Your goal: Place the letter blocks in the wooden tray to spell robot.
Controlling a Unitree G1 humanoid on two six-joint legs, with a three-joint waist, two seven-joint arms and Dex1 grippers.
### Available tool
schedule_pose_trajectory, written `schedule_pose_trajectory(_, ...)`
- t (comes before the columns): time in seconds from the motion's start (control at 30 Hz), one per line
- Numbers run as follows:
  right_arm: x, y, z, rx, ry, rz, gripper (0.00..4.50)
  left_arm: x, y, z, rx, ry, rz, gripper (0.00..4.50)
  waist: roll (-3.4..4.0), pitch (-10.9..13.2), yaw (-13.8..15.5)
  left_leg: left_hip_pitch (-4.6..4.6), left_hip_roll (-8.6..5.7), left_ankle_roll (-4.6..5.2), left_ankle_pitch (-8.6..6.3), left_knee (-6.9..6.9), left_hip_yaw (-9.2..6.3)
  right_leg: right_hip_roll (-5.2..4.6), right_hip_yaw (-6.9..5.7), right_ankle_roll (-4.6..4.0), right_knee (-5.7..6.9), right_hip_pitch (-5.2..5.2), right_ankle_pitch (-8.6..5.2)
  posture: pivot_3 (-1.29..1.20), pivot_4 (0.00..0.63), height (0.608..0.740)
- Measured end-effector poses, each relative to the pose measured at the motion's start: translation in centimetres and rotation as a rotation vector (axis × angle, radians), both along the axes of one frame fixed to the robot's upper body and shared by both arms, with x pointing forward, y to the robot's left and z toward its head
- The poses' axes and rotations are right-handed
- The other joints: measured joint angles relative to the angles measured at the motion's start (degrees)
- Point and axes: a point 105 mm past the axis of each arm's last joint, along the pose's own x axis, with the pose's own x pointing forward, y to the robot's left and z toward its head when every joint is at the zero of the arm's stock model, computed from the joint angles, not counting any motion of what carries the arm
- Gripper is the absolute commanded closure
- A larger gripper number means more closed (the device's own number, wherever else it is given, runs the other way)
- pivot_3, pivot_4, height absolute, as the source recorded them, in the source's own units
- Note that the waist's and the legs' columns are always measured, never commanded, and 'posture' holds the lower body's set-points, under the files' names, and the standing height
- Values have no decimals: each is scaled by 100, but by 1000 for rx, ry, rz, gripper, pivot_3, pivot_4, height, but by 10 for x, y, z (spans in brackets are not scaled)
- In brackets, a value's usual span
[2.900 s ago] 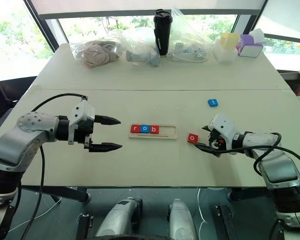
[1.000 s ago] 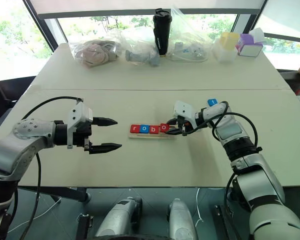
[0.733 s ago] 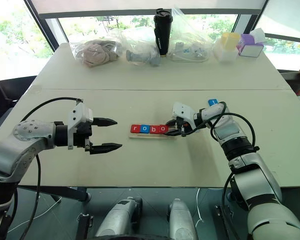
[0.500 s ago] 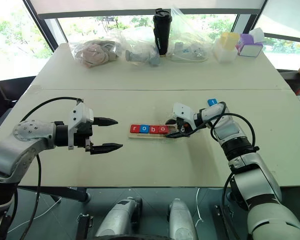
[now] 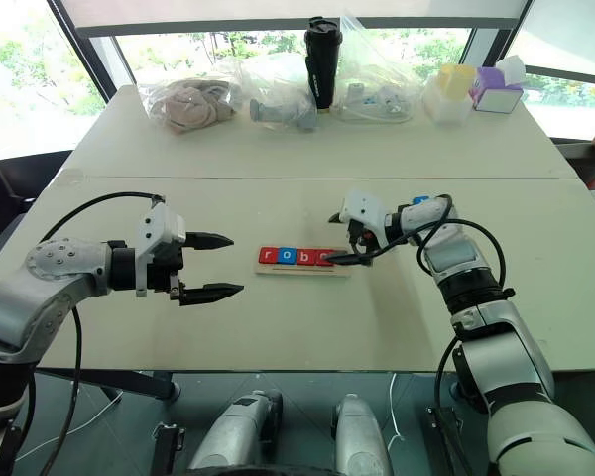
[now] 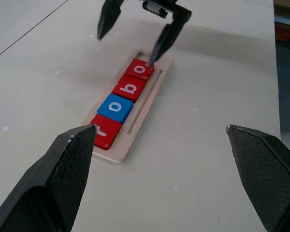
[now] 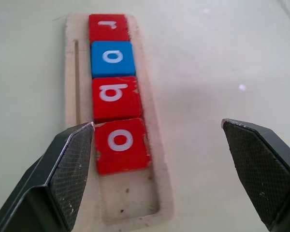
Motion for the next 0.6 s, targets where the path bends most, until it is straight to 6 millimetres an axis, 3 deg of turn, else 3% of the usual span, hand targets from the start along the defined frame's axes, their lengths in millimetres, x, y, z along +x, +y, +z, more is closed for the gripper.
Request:
schedule_pose_trajectory(0.17, 32, -49, 24, 170, -94, -461, 120, 0, -2, 2, -30, -1, 0, 0, 0, 0, 16, -1, -1, -1, 0, 0, -1, -4, 2, -13, 0, 0, -6, 0, 150, 740)
schedule_pose_trajectory(0.27, 39, -75, 16, 254, -50, -754, 120, 3, -3, 17, -61, -34, -7, 0, 1, -1, 12, -1, 0, -1, 1, -2, -1, -3, 4, -14, 2, -4, -6, 0, 150, 740)
schedule_pose_trajectory(0.33, 38, -86, 0, 267, 9, -912, 120, 4, -4, 25, -70, -53, -9, 0, 2, -2, -2, -1, 0, 5, 5, -5, 2, -3, 8, -14, 4, -6, -6, 0, 150, 740)
schedule_pose_trajectory(0.6, 45, -109, -18, 230, 20, -1168, 120, 3, -12, 17, -80, -20, -36, 0, 4, -1, -22, 0, 0, 12, 11, -3, 14, 2, 12, -13, 5, -6, -6, 0, 150, 740)
